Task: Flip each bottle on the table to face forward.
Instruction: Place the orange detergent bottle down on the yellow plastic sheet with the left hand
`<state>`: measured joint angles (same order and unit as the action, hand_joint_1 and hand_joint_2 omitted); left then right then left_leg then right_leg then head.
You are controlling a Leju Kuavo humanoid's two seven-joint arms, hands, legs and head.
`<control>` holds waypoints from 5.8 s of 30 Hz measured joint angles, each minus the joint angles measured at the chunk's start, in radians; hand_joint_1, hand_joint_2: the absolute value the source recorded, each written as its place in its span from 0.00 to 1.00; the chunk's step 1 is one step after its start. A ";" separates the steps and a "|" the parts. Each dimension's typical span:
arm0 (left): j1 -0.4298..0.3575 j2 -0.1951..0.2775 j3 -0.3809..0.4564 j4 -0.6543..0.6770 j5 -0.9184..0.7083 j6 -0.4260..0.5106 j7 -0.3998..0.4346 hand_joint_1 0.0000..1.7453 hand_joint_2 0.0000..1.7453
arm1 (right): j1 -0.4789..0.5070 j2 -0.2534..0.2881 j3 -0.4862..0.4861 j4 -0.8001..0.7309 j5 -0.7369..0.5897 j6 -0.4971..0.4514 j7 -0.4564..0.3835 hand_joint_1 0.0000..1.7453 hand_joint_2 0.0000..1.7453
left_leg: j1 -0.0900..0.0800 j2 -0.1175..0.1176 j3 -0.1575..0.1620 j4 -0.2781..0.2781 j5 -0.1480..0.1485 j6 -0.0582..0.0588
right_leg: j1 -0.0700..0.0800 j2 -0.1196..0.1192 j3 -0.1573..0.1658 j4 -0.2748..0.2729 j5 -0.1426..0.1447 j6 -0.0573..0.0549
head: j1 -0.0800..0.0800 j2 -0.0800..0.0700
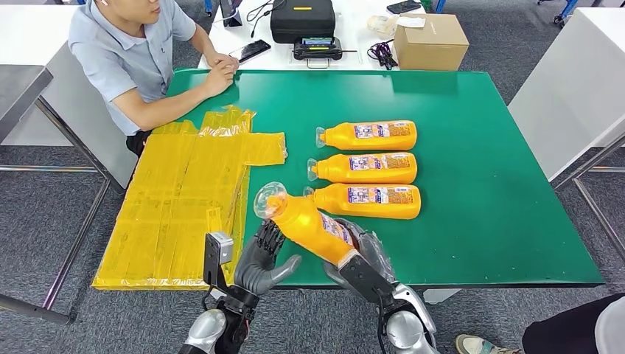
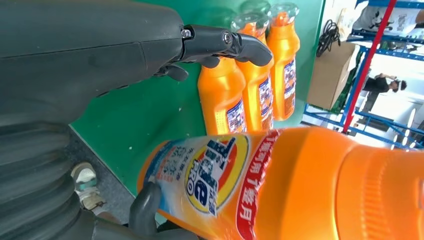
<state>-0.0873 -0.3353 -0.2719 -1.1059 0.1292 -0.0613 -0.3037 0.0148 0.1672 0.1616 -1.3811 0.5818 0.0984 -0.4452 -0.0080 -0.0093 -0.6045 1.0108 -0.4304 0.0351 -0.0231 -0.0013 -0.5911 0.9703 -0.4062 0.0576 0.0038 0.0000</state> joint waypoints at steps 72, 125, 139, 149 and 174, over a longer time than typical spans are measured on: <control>-0.198 -0.011 -0.150 0.211 0.411 0.124 -0.170 1.00 1.00 | -0.198 -0.005 0.157 0.323 -0.073 -0.042 -0.043 0.37 1.00 | 0.000 0.000 0.000 0.000 0.000 0.000 | 0.000 0.000 0.000 0.000 0.000 0.000 | 0.000 0.000; -0.108 0.034 0.011 -0.125 -1.061 0.731 0.060 0.93 1.00 | -0.111 -0.042 0.042 0.213 -0.188 0.018 -0.050 0.00 1.00 | 0.000 -0.001 -0.001 0.000 0.001 0.001 | 0.000 0.000 0.000 0.000 0.000 0.000 | 0.000 0.000; -0.196 0.060 0.060 0.014 -1.577 0.723 0.276 0.92 1.00 | -0.154 -0.047 0.042 0.238 -0.198 0.022 -0.076 0.00 1.00 | 0.000 -0.001 -0.001 0.000 0.001 0.000 | 0.000 0.000 0.000 0.001 0.001 0.000 | 0.000 0.000; -0.406 0.160 -0.020 0.400 -1.698 0.717 0.353 0.83 1.00 | -0.193 -0.054 0.042 0.283 -0.208 0.014 -0.120 0.00 1.00 | 0.000 0.000 -0.001 0.000 0.002 0.000 | 0.000 0.000 0.000 0.001 0.001 0.000 | 0.000 0.000; -0.531 0.226 -0.010 0.653 -1.509 0.545 0.288 0.00 1.00 | -0.190 -0.064 0.030 0.319 -0.195 -0.002 -0.133 0.00 1.00 | 0.000 0.000 0.002 0.000 0.002 0.000 | 0.000 0.000 0.002 0.001 0.001 0.000 | 0.001 0.000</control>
<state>-0.6183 -0.1097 -0.2824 -0.4533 -1.3803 0.4834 -0.0152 -0.1748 0.1035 0.1918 -1.0620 0.3871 0.0961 -0.5783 -0.0076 -0.0094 -0.6025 1.0111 -0.4285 0.0352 -0.0227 -0.0013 -0.5889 0.9717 -0.4055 0.0580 0.0045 0.0000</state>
